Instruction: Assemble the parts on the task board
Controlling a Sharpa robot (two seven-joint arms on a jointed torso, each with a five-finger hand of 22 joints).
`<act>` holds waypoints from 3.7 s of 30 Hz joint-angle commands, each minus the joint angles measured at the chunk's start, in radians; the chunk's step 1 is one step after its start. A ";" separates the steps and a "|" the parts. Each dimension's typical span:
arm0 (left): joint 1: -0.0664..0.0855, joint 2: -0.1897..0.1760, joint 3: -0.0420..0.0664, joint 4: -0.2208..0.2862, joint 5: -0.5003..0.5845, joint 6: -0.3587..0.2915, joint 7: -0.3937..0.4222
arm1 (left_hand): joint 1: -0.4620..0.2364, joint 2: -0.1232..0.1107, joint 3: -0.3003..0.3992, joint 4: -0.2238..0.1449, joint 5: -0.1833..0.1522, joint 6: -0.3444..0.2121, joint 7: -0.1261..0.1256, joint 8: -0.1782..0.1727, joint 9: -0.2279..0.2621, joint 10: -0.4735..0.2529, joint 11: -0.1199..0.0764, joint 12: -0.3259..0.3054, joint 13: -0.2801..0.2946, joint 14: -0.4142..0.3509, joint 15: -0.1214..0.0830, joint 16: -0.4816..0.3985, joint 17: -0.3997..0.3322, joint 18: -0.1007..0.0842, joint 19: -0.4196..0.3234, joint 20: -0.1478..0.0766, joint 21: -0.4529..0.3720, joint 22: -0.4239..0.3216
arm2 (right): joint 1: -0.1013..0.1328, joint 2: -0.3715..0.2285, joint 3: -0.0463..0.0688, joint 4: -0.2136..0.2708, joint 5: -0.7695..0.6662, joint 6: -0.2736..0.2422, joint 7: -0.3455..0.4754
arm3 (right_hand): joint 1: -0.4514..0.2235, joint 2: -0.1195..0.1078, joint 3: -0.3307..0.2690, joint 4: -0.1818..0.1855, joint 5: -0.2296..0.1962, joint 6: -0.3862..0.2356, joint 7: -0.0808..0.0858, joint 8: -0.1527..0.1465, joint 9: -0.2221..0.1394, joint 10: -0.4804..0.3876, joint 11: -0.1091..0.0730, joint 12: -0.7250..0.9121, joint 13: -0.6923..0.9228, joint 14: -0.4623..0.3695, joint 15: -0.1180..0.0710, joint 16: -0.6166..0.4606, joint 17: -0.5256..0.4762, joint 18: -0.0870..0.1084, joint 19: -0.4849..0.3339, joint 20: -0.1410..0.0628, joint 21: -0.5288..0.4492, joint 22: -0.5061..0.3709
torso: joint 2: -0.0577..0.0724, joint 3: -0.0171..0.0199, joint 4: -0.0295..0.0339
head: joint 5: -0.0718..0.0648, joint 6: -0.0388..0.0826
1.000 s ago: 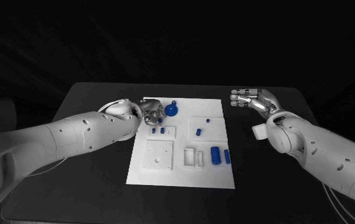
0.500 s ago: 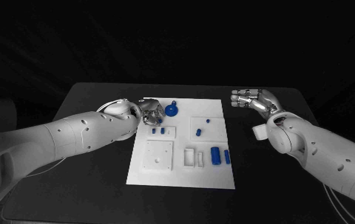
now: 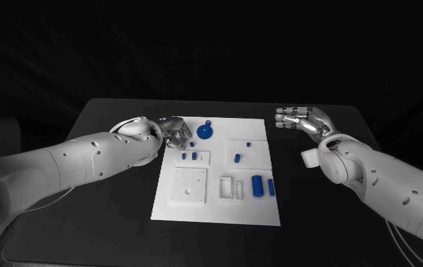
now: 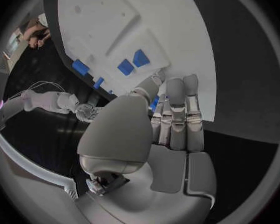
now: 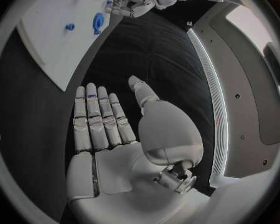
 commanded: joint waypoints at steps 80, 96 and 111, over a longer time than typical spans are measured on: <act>0.100 -0.191 0.016 0.241 1.146 -0.025 0.435 | -0.050 0.121 -0.163 -0.012 0.019 0.170 0.079 0.007 0.005 -0.036 0.051 0.000 -0.002 -0.154 0.129 -1.042 -0.228 -0.042 -0.189 0.129 -0.304 -0.894 | 0.080 0.232 -0.122 -0.069 -1.328 0.138 -0.335 | 0.027 -0.099 0.385 -0.038 -0.143 0.206 -0.053 0.001 0.006 0.117 -0.075 -0.008 0.000 0.323 -0.165 0.763 0.523 0.056 0.548 -0.190 0.492 0.371 | -0.005 -0.0116 0.0016 | -0.009 0.037; 0.101 -0.189 0.016 0.240 1.146 -0.013 0.425 | -0.050 0.123 -0.160 -0.016 0.019 0.170 0.079 0.007 0.005 -0.035 0.051 0.000 -0.002 -0.152 0.128 -1.042 -0.229 -0.043 -0.188 0.127 -0.302 -0.900 | 0.080 0.237 -0.128 -0.069 -1.365 0.104 -0.365 | 0.067 -0.077 0.499 -0.042 -0.239 0.330 -0.083 0.002 0.014 0.263 -0.119 -0.007 0.004 0.322 -0.201 0.762 0.535 0.034 0.495 -0.228 0.587 0.511 | -0.005 -0.0124 0.0015 | -0.012 0.032; 0.101 -0.189 0.016 0.239 1.146 -0.012 0.422 | -0.050 0.123 -0.160 -0.016 0.019 0.170 0.079 0.007 0.005 -0.035 0.051 0.000 -0.002 -0.152 0.128 -1.042 -0.229 -0.043 -0.188 0.127 -0.302 -0.900 | 0.079 0.213 -0.130 -0.033 -1.369 0.006 -0.386 | 0.064 -0.089 0.511 -0.042 -0.214 0.340 -0.086 0.002 0.014 0.270 -0.121 -0.006 0.004 0.323 -0.205 0.766 0.544 0.037 0.496 -0.231 0.570 0.606 | -0.006 -0.0118 0.0020 | -0.006 0.030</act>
